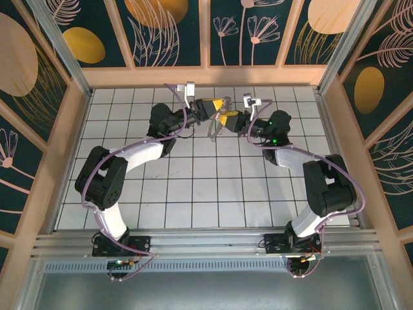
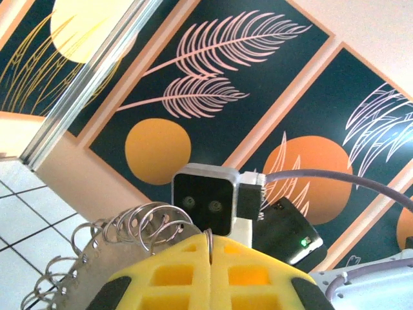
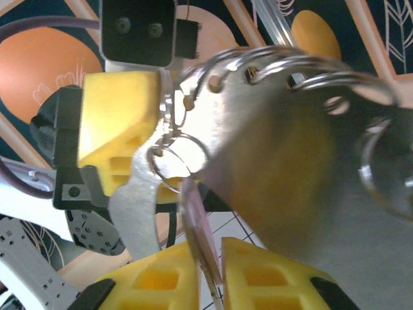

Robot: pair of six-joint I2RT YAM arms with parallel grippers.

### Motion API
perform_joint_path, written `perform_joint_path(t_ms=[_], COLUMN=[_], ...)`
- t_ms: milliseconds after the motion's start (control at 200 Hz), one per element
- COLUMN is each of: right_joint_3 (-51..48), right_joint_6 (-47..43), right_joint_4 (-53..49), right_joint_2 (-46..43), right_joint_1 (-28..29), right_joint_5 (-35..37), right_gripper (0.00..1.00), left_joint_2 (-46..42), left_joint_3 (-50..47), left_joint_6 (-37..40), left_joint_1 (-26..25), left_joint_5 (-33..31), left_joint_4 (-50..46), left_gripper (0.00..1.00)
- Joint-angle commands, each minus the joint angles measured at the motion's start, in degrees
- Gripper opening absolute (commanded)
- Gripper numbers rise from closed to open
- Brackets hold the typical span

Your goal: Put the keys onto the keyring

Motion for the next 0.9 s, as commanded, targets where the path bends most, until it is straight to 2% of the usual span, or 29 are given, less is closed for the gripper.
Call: perform_joint_path(t_ms=[0, 345, 626, 761, 891], right_joint_3=[-1.96, -8.22, -9.33, -6.58, -3.54], right_joint_6=[-0.84, -3.93, -3.07, -1.06, 0.92], right_joint_4=[-1.77, -6.11, -8.00, -7.12, -4.95], right_joint_2=[-2.98, -12.71, -20.06, -18.58, -14.95], right_joint_1=[-0.54, -2.62, -5.12, -5.13, -4.78], right_joint_5=[2.84, 6.13, 15.08, 18.63, 18.51], right_gripper=[0.18, 0.37, 0.40, 0.40, 0.40], left_joint_2=[0.47, 1.81, 1.87, 1.67, 1.60], left_joint_3=[-0.19, 0.20, 0.38, 0.21, 0.33], left_joint_6=[-3.08, -5.19, -5.12, -5.12, -5.11], left_joint_1=[-0.61, -0.68, -0.80, -0.92, -1.25], left_joint_5=[-1.62, -2.80, -1.97, -1.50, -1.23], left_joint_4=[9.96, 13.03, 13.35, 13.41, 13.21], left_gripper=[0.00, 0.00, 0.00, 0.00, 0.00])
